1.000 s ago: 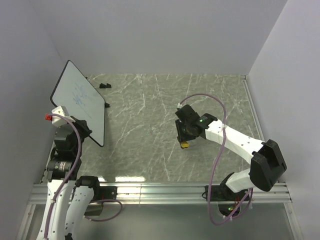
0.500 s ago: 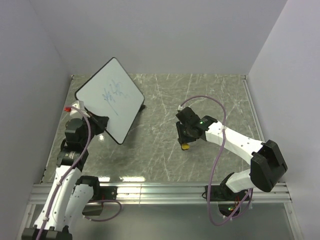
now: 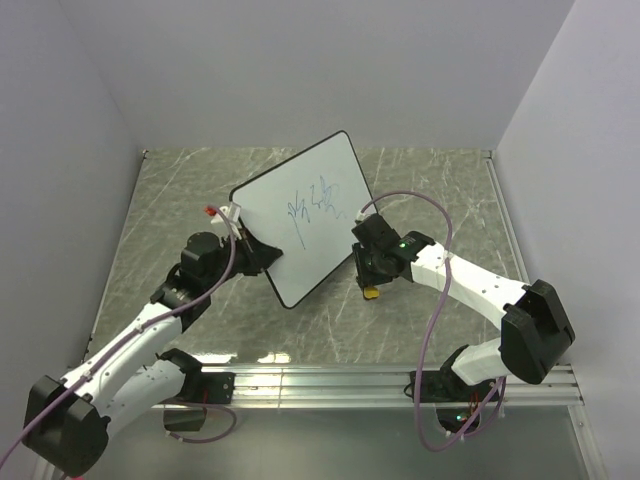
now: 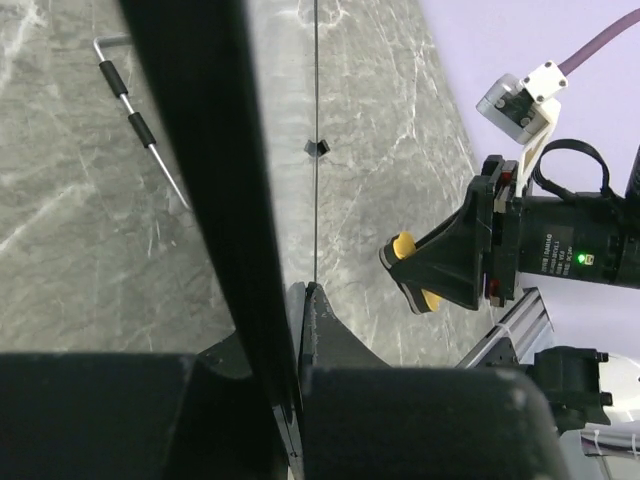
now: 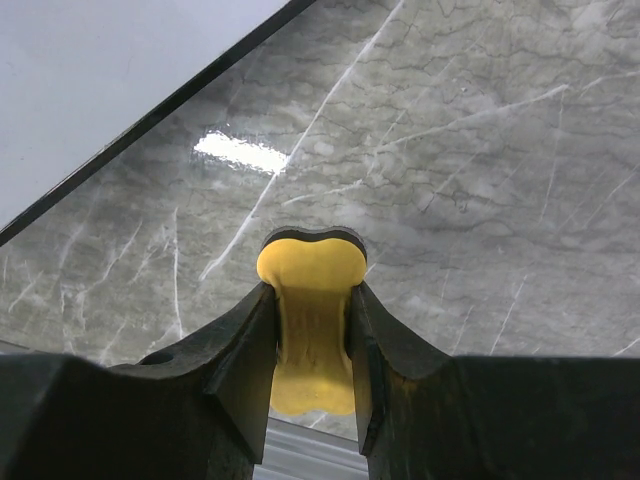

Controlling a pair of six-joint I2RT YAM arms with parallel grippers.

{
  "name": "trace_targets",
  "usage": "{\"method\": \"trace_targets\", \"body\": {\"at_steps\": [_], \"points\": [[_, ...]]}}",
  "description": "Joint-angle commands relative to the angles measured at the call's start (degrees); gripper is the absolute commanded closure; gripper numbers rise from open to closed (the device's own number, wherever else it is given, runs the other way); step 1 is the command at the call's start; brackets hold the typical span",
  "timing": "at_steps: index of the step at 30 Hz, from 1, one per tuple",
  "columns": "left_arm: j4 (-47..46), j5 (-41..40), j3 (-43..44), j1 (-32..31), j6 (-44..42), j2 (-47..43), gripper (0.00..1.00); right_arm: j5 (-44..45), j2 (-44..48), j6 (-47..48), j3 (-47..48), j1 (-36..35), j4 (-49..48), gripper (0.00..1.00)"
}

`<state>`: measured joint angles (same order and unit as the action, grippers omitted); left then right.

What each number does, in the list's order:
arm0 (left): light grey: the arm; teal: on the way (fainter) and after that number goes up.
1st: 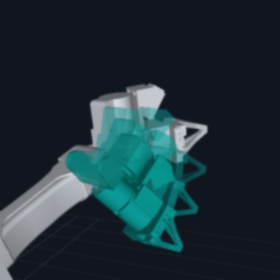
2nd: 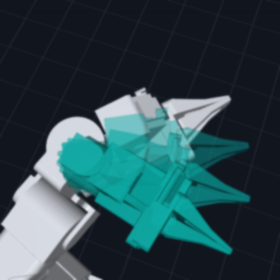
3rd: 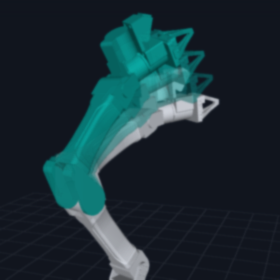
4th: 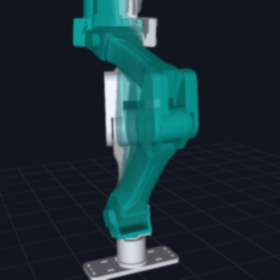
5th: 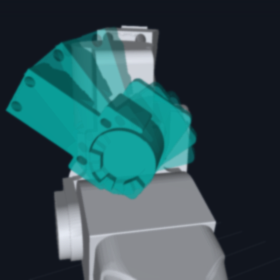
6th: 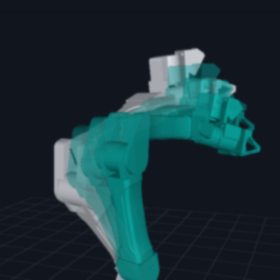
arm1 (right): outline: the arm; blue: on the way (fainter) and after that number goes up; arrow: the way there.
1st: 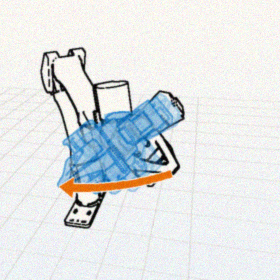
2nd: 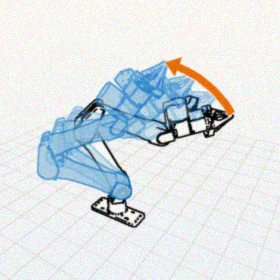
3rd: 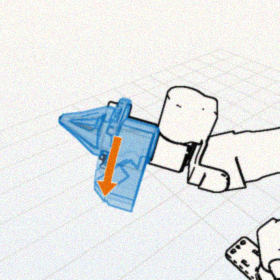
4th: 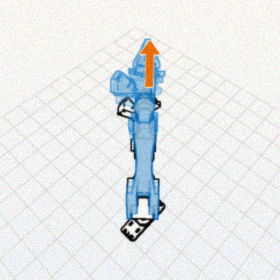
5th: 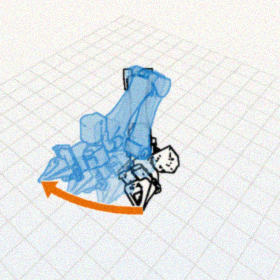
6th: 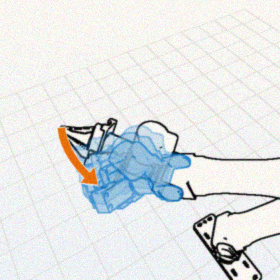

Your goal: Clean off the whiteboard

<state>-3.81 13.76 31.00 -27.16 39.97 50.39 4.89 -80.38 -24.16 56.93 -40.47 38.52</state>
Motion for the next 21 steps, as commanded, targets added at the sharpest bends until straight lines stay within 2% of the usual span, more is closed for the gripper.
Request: {"method": "trace_targets", "body": {"at_steps": [1,5,6,8,9,12,16,21], "points": [[7.0,-0.4,3.8,-1.3,-2.1,-0.5,1.00,1.1,1.5,0.6,1.7,0.4,-1.1,1.00],[14.5,-6.8,13.4,-1.2,-6.0,-0.4,1.00,1.4,1.5,0.7,2.7,0.7,-0.8,1.00],[16.7,-10.6,15.4,-1.2,-7.1,-0.5,1.00,1.5,1.5,0.8,3.4,0.8,-0.6,1.00],[23.3,-13.7,21.3,-1.2,-10.2,-0.1,1.00,1.8,1.5,1.1,5.2,1.1,-0.3,1.00],[25.6,-18.5,23.4,-1.2,-11.3,0.3,1.00,1.9,1.4,1.2,5.7,1.3,0.0,1.00],[32.7,-26.3,28.7,-1.0,-15.0,0.2,1.00,2.0,0.9,1.5,8.4,1.8,0.4,1.00],[36.8,-27.6,30.0,1.2,-19.5,-1.0,1.00,1.6,-0.2,1.7,10.5,2.5,0.4,1.00],[38.7,-26.5,32.7,4.7,-21.0,-3.6,1.00,0.9,-1.3,1.3,11.4,2.6,0.2,1.00]]}}
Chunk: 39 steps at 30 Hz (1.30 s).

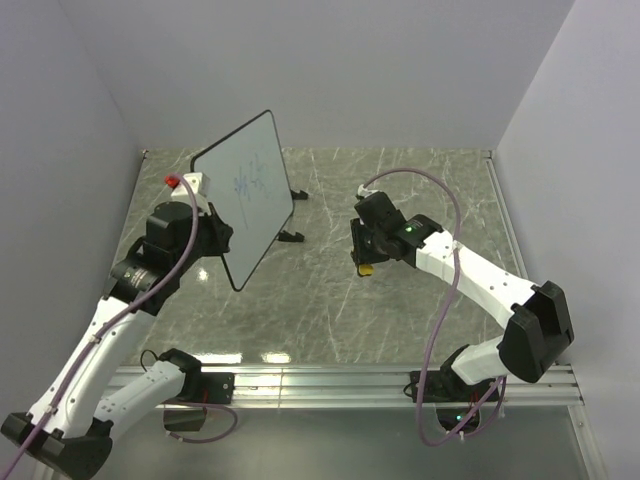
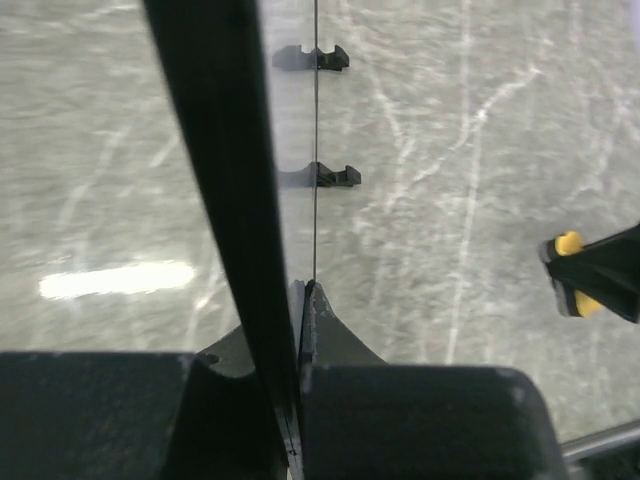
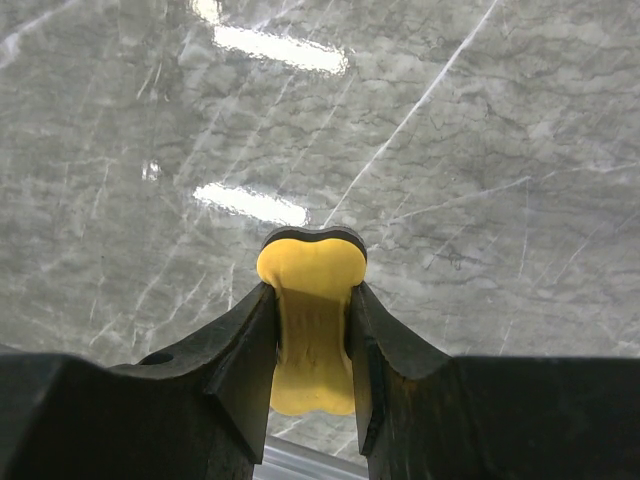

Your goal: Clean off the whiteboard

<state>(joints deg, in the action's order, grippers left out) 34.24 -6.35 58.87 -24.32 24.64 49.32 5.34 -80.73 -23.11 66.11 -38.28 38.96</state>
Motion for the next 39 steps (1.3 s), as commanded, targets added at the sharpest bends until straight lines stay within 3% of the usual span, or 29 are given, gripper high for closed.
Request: {"method": "trace_targets", "body": {"at_steps": [1,9,18,26,34,39], "points": [[0.6,-5.7,5.8,2.0,-5.7,-3.3,1.00,0.4,-0.8,0.3,2.1,0.4,-0.4,1.00],[0.0,0.1,16.3,2.1,-5.0,-2.9,1.00,0.0,-1.4,0.3,1.6,0.5,-1.3,1.00],[-12.2,2.8,18.2,2.1,-4.3,0.6,1.00,0.0,0.0,0.4,-0.4,0.5,-1.9,1.00],[-24.6,-4.6,11.9,2.1,-7.2,5.6,1.00,-0.2,2.1,0.5,-2.0,0.6,-1.2,1.00],[-36.0,-2.1,1.9,2.1,-3.3,10.2,1.00,-0.1,3.8,0.6,-4.2,0.6,-0.3,1.00],[-35.6,-2.2,-2.2,2.1,-1.2,7.6,1.00,-0.3,3.3,0.4,-4.7,0.7,-0.7,1.00]]}}
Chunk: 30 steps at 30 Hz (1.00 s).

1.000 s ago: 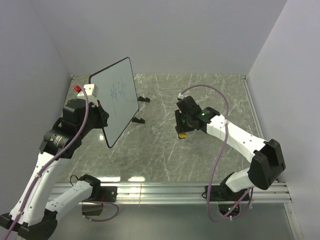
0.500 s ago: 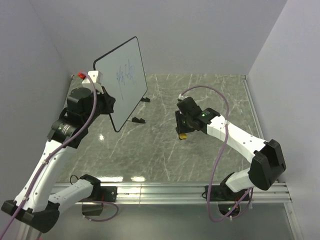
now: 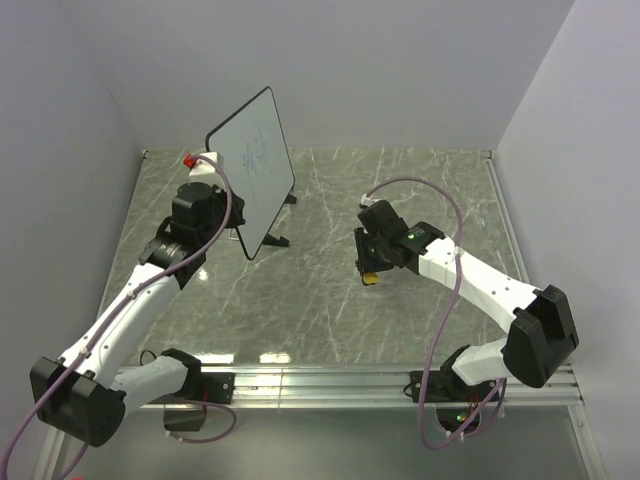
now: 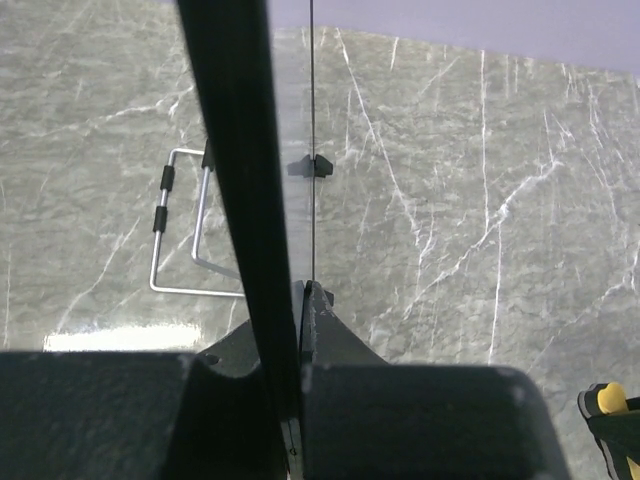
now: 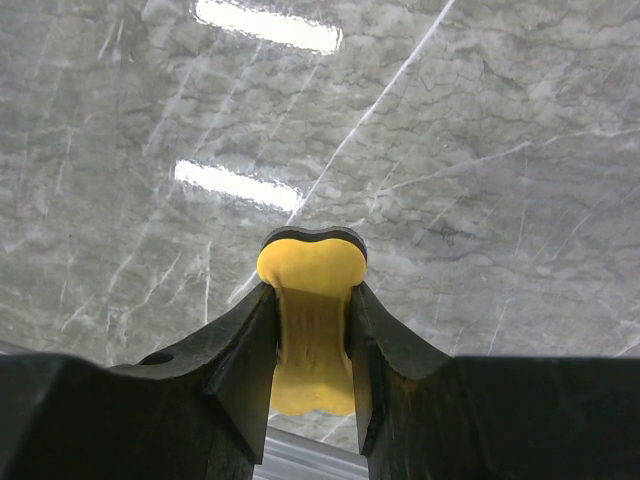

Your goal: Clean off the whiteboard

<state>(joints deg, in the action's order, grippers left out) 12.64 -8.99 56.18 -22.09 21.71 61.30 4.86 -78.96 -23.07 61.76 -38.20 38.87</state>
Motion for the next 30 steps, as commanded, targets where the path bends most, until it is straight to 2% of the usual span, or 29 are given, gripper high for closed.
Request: {"method": "trace_targets", "body": {"at_steps": [1,6,14,16,21,26,27,30], "points": [[-13.4,0.0,0.0,-0.1,1.7,-4.7,1.00,0.0,1.4,0.1,-0.2,0.6,-0.7,1.00],[-8.6,-3.4,-4.1,-0.2,2.4,-9.7,1.00,-0.6,-0.1,-0.1,0.8,0.6,-1.3,1.00],[-6.5,-9.6,-24.3,-0.8,11.9,-23.6,1.00,-1.1,-2.5,0.2,3.2,0.6,-2.1,1.00],[-7.0,-10.6,-27.1,-3.6,13.5,-23.9,1.00,-1.7,-4.0,0.4,4.9,0.6,-2.3,1.00],[-5.4,-14.5,-28.0,-5.3,19.4,-18.7,1.00,-3.3,-8.4,0.5,10.4,0.6,-3.2,1.00],[-5.1,-22.7,-31.5,-8.1,22.3,-17.3,1.00,-4.6,-13.9,0.1,17.9,0.6,-3.7,1.00],[-3.9,-26.5,-31.9,-8.5,23.1,-17.4,1.00,-4.6,-14.6,0.0,20.1,0.6,-3.6,1.00],[-5.0,-27.5,-33.5,-9.4,24.4,-17.8,1.00,-4.7,-16.9,-0.1,22.9,0.6,-3.5,1.00]]}}
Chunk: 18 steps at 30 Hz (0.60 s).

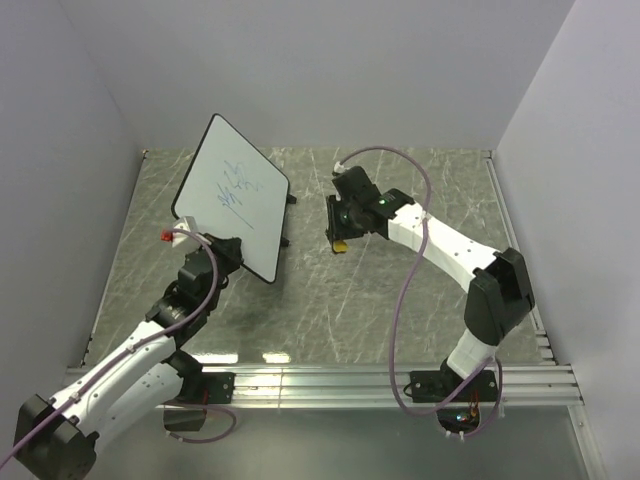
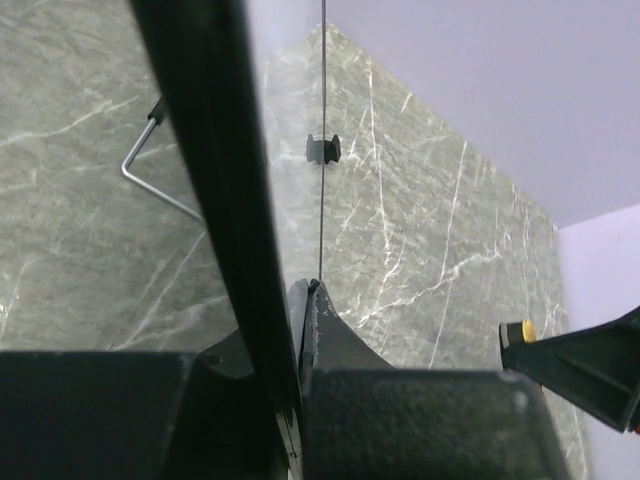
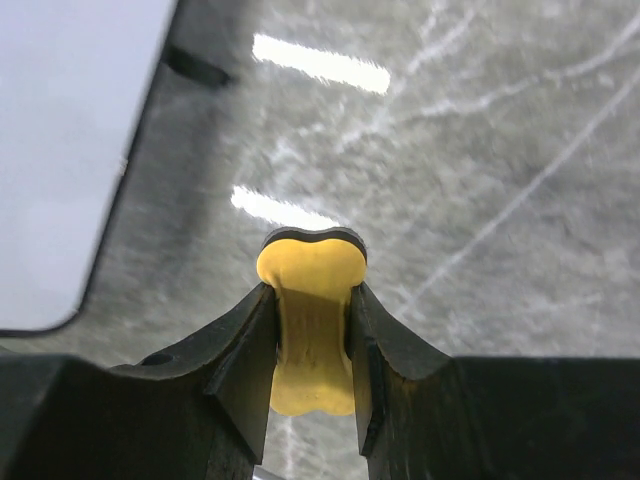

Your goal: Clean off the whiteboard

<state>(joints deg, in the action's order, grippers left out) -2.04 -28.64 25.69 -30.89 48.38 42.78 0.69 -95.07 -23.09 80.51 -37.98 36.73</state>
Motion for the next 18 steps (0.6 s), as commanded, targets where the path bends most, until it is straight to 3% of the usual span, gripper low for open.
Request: {"method": "trace_targets", "body": {"at_steps": [1,6,11,18], "points": [[9.5,-8.4,-3.0,-1.0,-2.2,0.8,1.00,-1.8,-1.8,-0.2,5.4,0.4,-1.3,1.00],[12.0,-8.5,2.5,-1.2,-5.4,5.0,1.00,-2.6,-3.1,-0.1,7.0,0.4,-1.1,1.00],[20.8,-17.2,15.1,-1.3,-12.3,16.3,1.00,-2.3,-1.9,0.2,4.0,0.5,-2.5,1.00],[17.4,-19.6,12.6,-1.5,-17.0,21.7,1.00,-4.0,0.6,-1.7,-2.3,2.0,-6.4,1.00]]}}
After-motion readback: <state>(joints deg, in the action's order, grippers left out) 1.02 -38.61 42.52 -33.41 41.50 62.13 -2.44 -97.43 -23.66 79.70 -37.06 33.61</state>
